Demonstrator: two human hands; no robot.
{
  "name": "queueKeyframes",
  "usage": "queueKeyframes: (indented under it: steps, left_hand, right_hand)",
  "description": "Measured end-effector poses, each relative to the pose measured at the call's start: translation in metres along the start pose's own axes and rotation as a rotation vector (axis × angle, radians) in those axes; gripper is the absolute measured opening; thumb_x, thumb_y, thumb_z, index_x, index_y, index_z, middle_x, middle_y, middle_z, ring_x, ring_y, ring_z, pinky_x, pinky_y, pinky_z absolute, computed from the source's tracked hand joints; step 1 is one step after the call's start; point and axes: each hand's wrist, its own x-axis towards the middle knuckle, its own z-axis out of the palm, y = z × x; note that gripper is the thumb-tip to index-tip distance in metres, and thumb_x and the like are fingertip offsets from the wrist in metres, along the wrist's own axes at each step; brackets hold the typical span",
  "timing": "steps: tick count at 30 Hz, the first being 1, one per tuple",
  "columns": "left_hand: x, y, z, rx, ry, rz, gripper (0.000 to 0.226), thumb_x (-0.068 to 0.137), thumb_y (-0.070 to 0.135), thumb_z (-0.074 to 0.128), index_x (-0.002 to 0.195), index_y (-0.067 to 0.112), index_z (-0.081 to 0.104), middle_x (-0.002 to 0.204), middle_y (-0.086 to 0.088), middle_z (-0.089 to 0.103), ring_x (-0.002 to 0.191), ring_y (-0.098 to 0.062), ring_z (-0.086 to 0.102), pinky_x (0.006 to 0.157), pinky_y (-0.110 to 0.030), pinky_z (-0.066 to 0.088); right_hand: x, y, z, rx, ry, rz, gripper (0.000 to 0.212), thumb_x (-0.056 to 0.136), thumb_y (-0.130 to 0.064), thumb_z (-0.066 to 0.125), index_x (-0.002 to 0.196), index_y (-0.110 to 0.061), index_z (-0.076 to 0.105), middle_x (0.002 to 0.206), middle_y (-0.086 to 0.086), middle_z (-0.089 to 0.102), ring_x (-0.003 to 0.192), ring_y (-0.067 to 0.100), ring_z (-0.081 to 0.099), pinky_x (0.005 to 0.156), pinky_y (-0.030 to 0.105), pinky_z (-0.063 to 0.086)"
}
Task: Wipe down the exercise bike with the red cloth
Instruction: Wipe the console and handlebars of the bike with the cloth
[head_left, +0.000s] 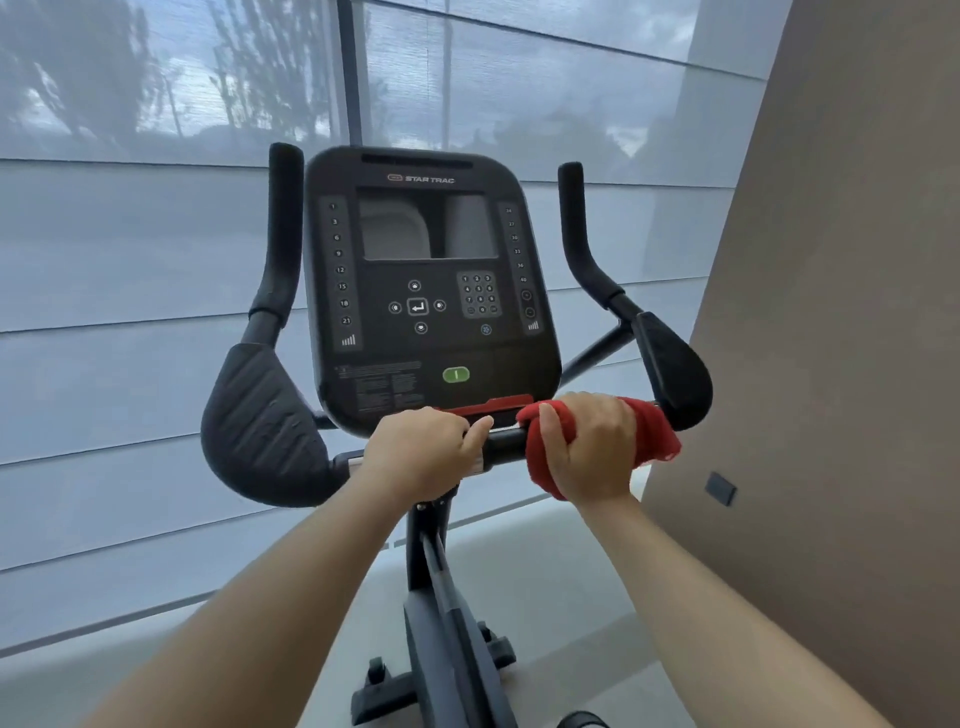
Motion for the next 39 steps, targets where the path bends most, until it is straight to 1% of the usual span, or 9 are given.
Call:
queueKeyframes:
  steps: [5, 10, 18, 22, 26, 29, 33, 36, 39]
  left_hand:
    - [0.001, 0.000, 0.003, -0.001, 0.017, 0.010, 0.058, 0.097, 0.053, 0.016, 0.063, 0.019, 0.048, 0.061, 0.004, 0.053, 0.057, -0.016, 0.051, 0.050, -0.028, 0.030]
    - [-0.001, 0.000, 0.001, -0.014, 0.019, 0.017, 0.058, 0.098, 0.052, 0.017, 0.059, 0.020, 0.045, 0.059, 0.005, 0.051, 0.051, -0.011, 0.044, 0.047, -0.027, 0.023]
    - [0.000, 0.002, 0.000, -0.038, 0.012, -0.006, 0.057, 0.098, 0.052, 0.019, 0.058, 0.020, 0.045, 0.061, 0.005, 0.052, 0.060, -0.017, 0.051, 0.052, -0.029, 0.031]
    - [-0.001, 0.003, 0.000, -0.035, 0.030, -0.017, 0.057, 0.097, 0.053, 0.019, 0.058, 0.021, 0.045, 0.060, 0.006, 0.053, 0.056, -0.013, 0.050, 0.048, -0.027, 0.030]
    - [0.000, 0.003, 0.002, -0.032, 0.044, -0.027, 0.057, 0.097, 0.053, 0.020, 0.058, 0.020, 0.046, 0.060, 0.006, 0.053, 0.054, -0.011, 0.048, 0.047, -0.027, 0.028]
    - [0.000, 0.002, 0.003, -0.031, 0.051, -0.021, 0.057, 0.097, 0.053, 0.019, 0.059, 0.020, 0.047, 0.061, 0.006, 0.054, 0.055, -0.011, 0.049, 0.047, -0.026, 0.027]
    - [-0.001, 0.003, 0.003, -0.034, 0.055, -0.024, 0.057, 0.096, 0.053, 0.020, 0.060, 0.021, 0.048, 0.061, 0.006, 0.055, 0.055, -0.011, 0.049, 0.046, -0.026, 0.026]
    - [0.000, 0.003, 0.003, -0.026, 0.063, -0.030, 0.057, 0.096, 0.053, 0.020, 0.061, 0.021, 0.050, 0.062, 0.006, 0.056, 0.056, -0.012, 0.049, 0.047, -0.026, 0.026]
    - [0.000, 0.002, 0.003, -0.022, 0.073, -0.033, 0.057, 0.096, 0.053, 0.020, 0.059, 0.021, 0.047, 0.060, 0.007, 0.053, 0.053, -0.010, 0.045, 0.046, -0.026, 0.024]
  right_hand:
    - [0.005, 0.002, -0.002, -0.056, -0.065, -0.137, 0.053, 0.093, -0.049, 0.030, 0.068, -0.016, 0.064, 0.063, 0.000, 0.062, 0.059, 0.019, 0.055, 0.065, 0.033, 0.047]
    - [0.029, -0.005, -0.013, 0.113, -0.159, 0.146, 0.060, 0.089, -0.063, 0.028, 0.063, -0.019, 0.059, 0.056, -0.004, 0.058, 0.056, 0.014, 0.056, 0.063, 0.029, 0.047]
    - [0.136, -0.006, -0.057, 0.252, 0.030, 0.342, 0.049, 0.094, -0.057, 0.028, 0.060, -0.027, 0.047, 0.059, -0.012, 0.053, 0.059, 0.001, 0.052, 0.057, 0.017, 0.036]
    - [0.118, -0.001, -0.054, 0.354, 0.077, 0.352, 0.045, 0.093, -0.059, 0.026, 0.082, -0.026, 0.056, 0.075, -0.014, 0.059, 0.077, 0.009, 0.059, 0.072, 0.018, 0.041]
    - [0.035, 0.033, -0.041, 0.280, -0.180, 0.137, 0.052, 0.089, -0.065, 0.028, 0.087, -0.023, 0.060, 0.081, -0.004, 0.061, 0.079, 0.012, 0.058, 0.079, 0.037, 0.050]
    - [0.005, 0.054, -0.036, 0.092, -0.287, -0.065, 0.057, 0.091, -0.061, 0.029, 0.102, -0.017, 0.063, 0.097, 0.002, 0.065, 0.096, 0.020, 0.056, 0.089, 0.047, 0.046]
    - [0.001, 0.047, -0.037, 0.018, -0.270, 0.013, 0.055, 0.090, -0.058, 0.029, 0.116, -0.021, 0.061, 0.123, 0.002, 0.059, 0.120, 0.027, 0.045, 0.104, 0.058, 0.030]
    - [0.000, 0.024, -0.031, 0.039, -0.198, 0.115, 0.059, 0.089, -0.060, 0.027, 0.111, -0.021, 0.066, 0.122, 0.003, 0.061, 0.121, 0.030, 0.044, 0.105, 0.052, 0.029]
    - [-0.003, 0.019, -0.027, 0.042, -0.185, 0.058, 0.055, 0.092, -0.054, 0.029, 0.110, -0.018, 0.068, 0.115, 0.001, 0.066, 0.118, 0.029, 0.050, 0.104, 0.044, 0.028]
